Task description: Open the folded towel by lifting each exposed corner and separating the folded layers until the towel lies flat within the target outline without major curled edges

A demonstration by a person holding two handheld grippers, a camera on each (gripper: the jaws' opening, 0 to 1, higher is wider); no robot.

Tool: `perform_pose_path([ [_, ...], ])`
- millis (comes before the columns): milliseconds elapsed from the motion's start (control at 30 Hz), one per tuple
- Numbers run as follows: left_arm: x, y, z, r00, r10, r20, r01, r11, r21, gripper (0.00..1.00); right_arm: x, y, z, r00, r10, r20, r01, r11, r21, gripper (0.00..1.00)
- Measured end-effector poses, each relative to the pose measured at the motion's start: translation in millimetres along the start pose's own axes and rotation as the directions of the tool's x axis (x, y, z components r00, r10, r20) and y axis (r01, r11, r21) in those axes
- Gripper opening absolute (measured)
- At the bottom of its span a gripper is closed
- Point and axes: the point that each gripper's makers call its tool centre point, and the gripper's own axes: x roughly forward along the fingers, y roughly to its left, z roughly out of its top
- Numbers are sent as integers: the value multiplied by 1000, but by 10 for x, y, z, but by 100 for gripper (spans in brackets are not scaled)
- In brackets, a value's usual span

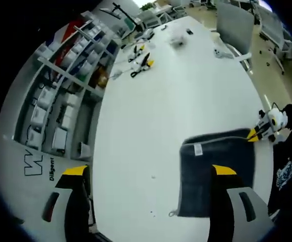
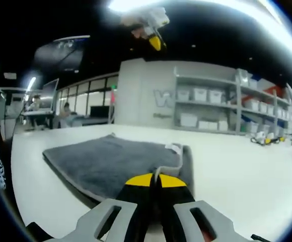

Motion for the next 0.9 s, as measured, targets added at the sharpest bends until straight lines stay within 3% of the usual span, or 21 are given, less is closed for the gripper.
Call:
perform_pose_path([
  [167, 179, -27, 161, 1000, -12, 0, 12, 1000, 14, 94, -18, -6, 23, 1000, -5, 11, 5, 1000, 4, 0],
  [267, 288, 102, 327, 997, 62, 44, -64, 997, 48, 93, -29, -9, 33, 1000, -6, 17, 6, 1000, 4, 0],
  [367, 409, 74, 396, 997, 43, 56, -45, 999, 31, 93, -35, -9, 42, 1000, -5, 22, 5, 1000, 7, 0],
  [667, 707, -111, 324, 999, -36, 2, 36, 998, 48, 92, -49, -5, 56, 1000, -4, 31, 3, 1000, 16, 0],
  [900, 1156, -323, 161, 997, -74, -31, 77, 993, 87, 89, -49, 0, 52, 1000, -3, 31, 3, 1000, 18, 0],
])
